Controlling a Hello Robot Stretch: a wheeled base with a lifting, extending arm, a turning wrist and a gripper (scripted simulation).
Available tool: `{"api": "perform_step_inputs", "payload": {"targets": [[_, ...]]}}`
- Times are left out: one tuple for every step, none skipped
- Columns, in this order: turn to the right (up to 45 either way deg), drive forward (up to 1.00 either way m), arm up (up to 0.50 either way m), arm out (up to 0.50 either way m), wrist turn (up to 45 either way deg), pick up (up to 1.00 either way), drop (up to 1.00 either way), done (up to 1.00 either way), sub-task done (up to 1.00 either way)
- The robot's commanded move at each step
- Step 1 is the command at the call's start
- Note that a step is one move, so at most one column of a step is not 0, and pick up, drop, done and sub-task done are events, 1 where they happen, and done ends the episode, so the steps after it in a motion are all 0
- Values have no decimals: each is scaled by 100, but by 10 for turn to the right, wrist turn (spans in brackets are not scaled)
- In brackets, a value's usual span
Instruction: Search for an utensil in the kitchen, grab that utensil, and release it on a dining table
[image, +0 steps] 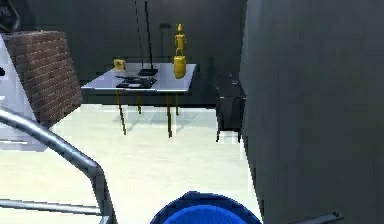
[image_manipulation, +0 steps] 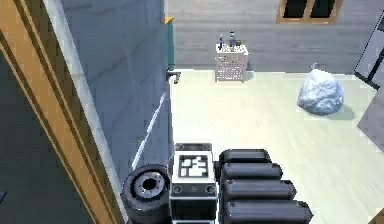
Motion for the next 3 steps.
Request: {"api": "perform_step_inputs", "payload": {"targets": [[0,60,0,0,0,0,0,0,0],[-270,0,0,0,0,0,0,0,0],[0,100,0,0,0,0,0,0,0]]}}
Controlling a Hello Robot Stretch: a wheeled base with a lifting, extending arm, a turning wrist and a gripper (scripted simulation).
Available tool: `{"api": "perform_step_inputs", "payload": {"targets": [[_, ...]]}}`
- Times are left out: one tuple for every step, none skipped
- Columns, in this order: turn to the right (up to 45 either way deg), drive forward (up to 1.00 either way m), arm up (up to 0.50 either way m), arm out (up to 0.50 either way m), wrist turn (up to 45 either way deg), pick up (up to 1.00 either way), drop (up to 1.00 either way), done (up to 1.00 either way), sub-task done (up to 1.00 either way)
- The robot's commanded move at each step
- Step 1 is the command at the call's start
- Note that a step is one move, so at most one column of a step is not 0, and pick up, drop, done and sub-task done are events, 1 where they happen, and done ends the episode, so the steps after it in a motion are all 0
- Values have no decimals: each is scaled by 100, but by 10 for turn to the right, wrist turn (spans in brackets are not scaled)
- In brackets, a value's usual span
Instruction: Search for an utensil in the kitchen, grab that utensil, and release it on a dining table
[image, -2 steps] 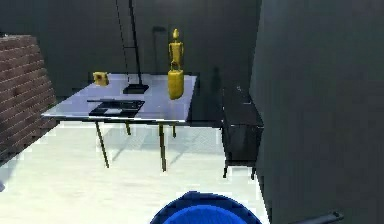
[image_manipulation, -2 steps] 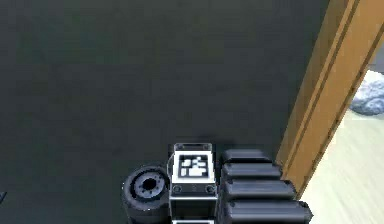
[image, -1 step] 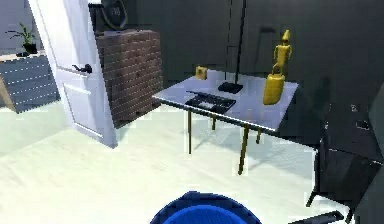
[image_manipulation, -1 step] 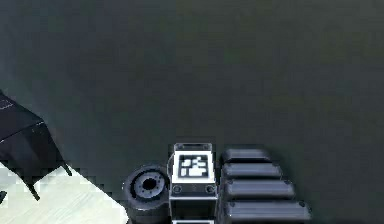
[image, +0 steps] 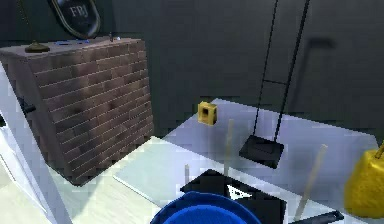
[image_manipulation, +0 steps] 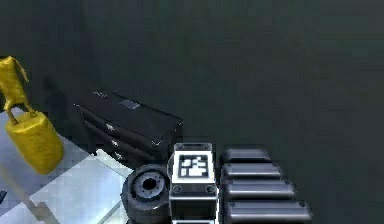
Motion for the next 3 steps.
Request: {"api": "perform_step_inputs", "payload": {"targets": [[-60,0,0,0,0,0,0,0,0],[0,25,0,0,0,0,0,0,0],[-120,0,0,0,0,0,0,0,0]]}}
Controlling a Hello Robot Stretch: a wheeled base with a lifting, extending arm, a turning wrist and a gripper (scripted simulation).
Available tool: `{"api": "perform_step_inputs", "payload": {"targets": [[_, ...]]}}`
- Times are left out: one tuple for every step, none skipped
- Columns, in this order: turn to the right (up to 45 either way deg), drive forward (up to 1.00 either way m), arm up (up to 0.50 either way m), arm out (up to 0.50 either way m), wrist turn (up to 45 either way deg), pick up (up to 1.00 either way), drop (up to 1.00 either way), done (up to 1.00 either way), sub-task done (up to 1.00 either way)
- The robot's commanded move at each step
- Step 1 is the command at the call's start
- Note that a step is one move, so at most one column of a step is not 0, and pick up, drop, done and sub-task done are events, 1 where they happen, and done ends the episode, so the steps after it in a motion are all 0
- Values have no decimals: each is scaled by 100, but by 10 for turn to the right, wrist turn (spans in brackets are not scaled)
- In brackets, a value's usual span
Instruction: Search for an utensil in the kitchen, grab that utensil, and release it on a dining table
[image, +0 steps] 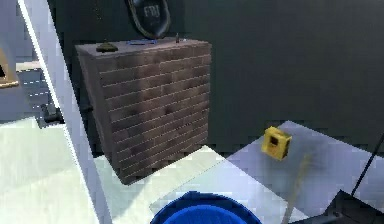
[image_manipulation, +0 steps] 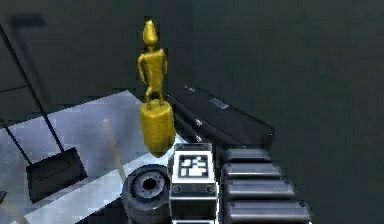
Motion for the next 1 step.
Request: {"api": "perform_step_inputs", "payload": {"targets": [[120,0,0,0,0,0,0,0,0]]}}
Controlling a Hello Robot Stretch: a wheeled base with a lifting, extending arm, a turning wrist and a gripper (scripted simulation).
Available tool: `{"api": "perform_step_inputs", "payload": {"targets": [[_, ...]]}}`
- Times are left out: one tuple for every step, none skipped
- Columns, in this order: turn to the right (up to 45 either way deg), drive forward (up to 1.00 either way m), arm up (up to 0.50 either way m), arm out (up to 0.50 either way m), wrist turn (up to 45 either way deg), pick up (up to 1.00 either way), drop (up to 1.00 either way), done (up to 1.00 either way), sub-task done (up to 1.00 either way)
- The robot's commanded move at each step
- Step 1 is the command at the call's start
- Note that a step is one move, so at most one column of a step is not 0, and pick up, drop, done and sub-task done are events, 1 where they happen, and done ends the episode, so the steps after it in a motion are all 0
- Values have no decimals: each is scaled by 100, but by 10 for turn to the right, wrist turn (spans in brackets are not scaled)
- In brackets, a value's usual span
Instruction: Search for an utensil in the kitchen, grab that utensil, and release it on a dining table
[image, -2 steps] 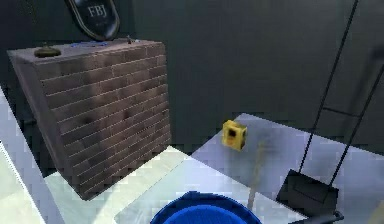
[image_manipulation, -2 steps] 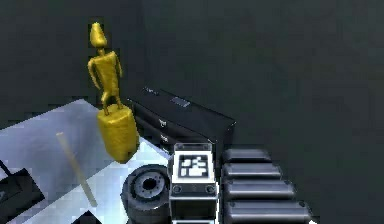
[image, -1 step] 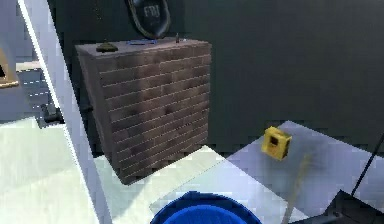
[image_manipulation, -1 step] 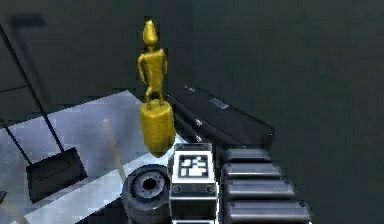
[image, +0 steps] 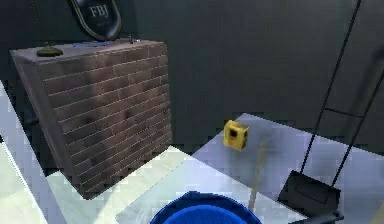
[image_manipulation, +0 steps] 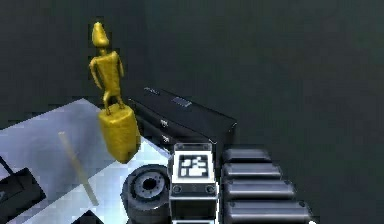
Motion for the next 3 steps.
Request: {"api": "perform_step_inputs", "payload": {"targets": [[-60,0,0,0,0,0,0,0,0],[60,0,0,0,0,0,0,0,0],[-420,0,0,0,0,0,0,0,0]]}}
